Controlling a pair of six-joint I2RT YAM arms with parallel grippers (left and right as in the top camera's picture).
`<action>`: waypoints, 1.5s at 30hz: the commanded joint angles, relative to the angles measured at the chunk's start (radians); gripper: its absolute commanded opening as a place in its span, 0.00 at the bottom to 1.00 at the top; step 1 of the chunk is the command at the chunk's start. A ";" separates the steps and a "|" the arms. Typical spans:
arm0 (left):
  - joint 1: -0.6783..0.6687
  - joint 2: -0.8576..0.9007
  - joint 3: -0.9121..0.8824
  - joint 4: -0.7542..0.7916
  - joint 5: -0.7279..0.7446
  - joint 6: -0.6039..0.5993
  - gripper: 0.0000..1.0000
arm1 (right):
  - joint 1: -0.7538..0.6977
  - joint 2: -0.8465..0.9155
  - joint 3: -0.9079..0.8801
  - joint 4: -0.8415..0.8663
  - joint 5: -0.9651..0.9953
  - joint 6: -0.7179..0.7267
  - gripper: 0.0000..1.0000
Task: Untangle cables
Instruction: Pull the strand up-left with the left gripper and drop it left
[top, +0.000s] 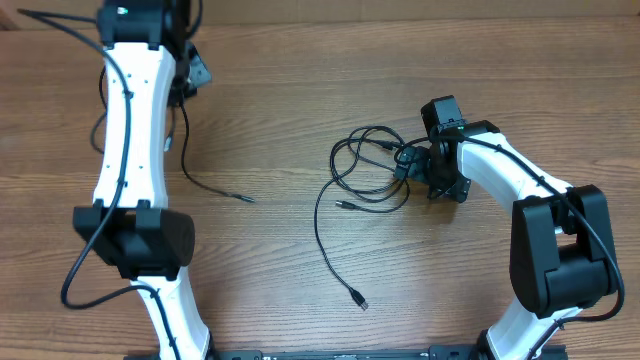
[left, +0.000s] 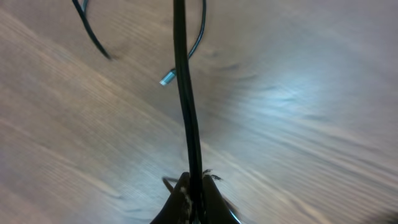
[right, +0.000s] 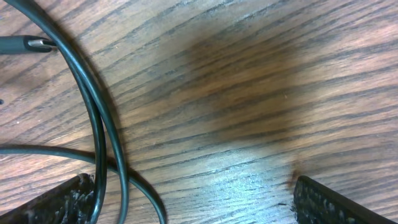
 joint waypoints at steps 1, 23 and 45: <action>0.027 0.061 -0.096 0.029 -0.113 -0.011 0.04 | -0.003 -0.017 0.008 -0.002 -0.005 0.002 1.00; 0.383 0.134 -0.195 0.156 0.068 -0.006 0.04 | -0.003 -0.017 0.008 0.024 -0.006 0.002 0.98; 0.213 0.125 0.000 0.042 0.511 0.338 0.46 | -0.061 -0.018 0.008 0.053 -0.259 -0.012 0.94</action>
